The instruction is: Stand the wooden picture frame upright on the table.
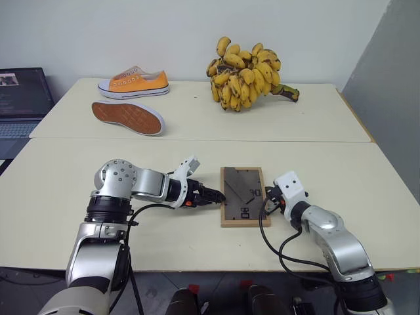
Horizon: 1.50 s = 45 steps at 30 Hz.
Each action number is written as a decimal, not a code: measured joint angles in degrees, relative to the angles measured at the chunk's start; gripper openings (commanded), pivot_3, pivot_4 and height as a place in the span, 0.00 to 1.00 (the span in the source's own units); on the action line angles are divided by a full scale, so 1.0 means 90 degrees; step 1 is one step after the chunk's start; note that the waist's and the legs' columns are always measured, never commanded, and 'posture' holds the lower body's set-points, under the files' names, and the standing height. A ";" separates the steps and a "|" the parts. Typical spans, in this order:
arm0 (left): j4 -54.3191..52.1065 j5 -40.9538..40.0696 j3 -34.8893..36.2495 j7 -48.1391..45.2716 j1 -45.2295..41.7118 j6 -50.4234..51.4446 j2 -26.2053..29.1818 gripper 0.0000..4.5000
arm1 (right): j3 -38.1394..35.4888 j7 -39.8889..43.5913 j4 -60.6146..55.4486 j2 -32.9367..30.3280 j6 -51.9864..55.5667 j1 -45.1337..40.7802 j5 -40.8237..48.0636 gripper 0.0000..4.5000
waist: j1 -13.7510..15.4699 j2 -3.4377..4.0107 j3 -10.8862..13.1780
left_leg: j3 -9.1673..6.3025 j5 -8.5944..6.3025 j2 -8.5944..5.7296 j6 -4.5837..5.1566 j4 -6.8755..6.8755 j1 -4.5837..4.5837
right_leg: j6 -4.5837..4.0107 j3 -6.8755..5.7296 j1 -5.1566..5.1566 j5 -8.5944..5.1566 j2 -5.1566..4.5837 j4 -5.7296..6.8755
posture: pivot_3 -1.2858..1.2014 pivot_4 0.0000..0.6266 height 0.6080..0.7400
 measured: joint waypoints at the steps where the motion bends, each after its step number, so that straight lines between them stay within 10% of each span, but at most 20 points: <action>1: 0.0010 -0.0055 0.0025 0.0083 0.0007 0.0001 -0.0016 0.76 | -0.0002 -0.0063 0.0000 0.0075 0.0049 -0.0016 0.0000 0.00 | -0.0002 0.0000 0.0000 | 0.0000 0.0000 0.0000 0.0000 -0.0001 0.0000 | 0.0000 0.0000 -0.0001 0.0000 0.0000 0.0000 | 0.52 0.24 1.00; 36: 0.0107 -0.1420 -0.0049 0.1384 0.0114 0.0012 -0.0095 0.76 | 0.0015 -0.0510 -0.0001 0.0628 0.0574 -0.0343 0.0111 0.00 | 0.0000 -0.0001 0.0001 | 0.0003 0.0010 -0.0001 -0.0018 -0.0035 -0.0004 | -0.0001 0.0003 -0.0021 0.0000 -0.0001 -0.0006 | 0.52 0.24 1.00; 45: -0.0254 -0.2169 -0.0606 0.1660 0.0262 -0.0006 0.0940 0.76 | -0.0398 -0.0001 -0.0375 -0.0808 0.0405 0.0406 0.0161 0.00 | -0.0009 -0.0005 0.0002 | 0.0003 0.0015 0.0000 -0.0026 -0.0073 0.0002 | -0.0002 0.0002 -0.0028 -0.0001 0.0003 -0.0023 | 0.52 0.24 1.00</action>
